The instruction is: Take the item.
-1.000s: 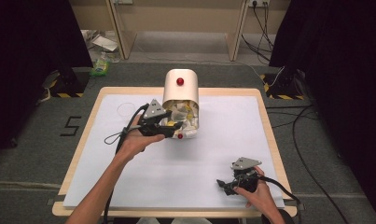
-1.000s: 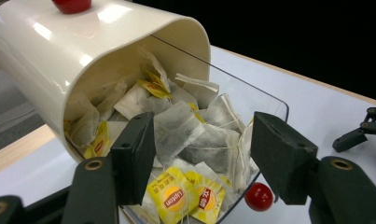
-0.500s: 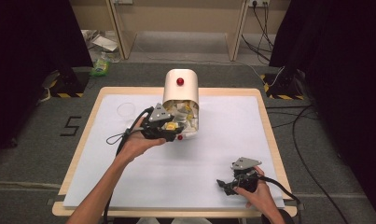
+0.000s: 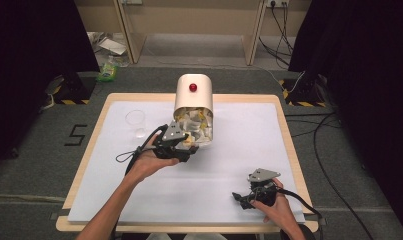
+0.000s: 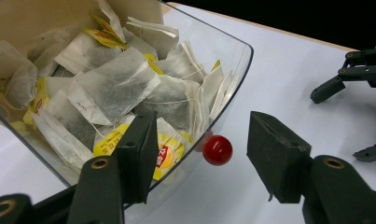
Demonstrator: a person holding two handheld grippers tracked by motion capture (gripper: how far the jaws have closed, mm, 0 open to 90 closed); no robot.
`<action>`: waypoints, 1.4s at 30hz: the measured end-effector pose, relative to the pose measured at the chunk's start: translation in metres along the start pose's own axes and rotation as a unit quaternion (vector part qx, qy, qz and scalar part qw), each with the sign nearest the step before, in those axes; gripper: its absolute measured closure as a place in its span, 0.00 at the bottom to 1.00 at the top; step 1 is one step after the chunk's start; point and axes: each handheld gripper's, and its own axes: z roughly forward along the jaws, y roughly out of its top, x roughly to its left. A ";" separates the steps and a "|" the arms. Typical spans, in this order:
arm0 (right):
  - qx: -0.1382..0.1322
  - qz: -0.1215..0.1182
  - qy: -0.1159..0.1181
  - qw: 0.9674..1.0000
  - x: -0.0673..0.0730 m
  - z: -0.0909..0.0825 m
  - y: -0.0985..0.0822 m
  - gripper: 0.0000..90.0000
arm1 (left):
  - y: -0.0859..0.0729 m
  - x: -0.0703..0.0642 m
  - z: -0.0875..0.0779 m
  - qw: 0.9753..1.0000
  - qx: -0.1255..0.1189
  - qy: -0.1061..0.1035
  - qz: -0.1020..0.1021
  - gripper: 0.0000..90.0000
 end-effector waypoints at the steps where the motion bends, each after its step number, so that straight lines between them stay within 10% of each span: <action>1: 0.000 0.000 0.000 1.000 0.000 0.000 0.000 0.09 | 0.000 -0.001 -0.001 1.000 -0.001 0.000 -0.001 0.48; 22: 0.000 0.001 0.000 1.000 0.000 0.000 0.000 0.08 | -0.001 -0.007 -0.007 1.000 -0.014 -0.015 -0.002 0.45; 30: 0.000 0.000 0.000 1.000 0.000 0.000 0.000 0.08 | 0.017 0.010 -0.017 0.999 -0.043 0.009 -0.013 0.42; 42: 0.000 0.001 0.000 1.000 0.000 0.000 0.000 0.08 | 0.032 0.028 0.006 1.000 -0.018 0.018 -0.003 0.53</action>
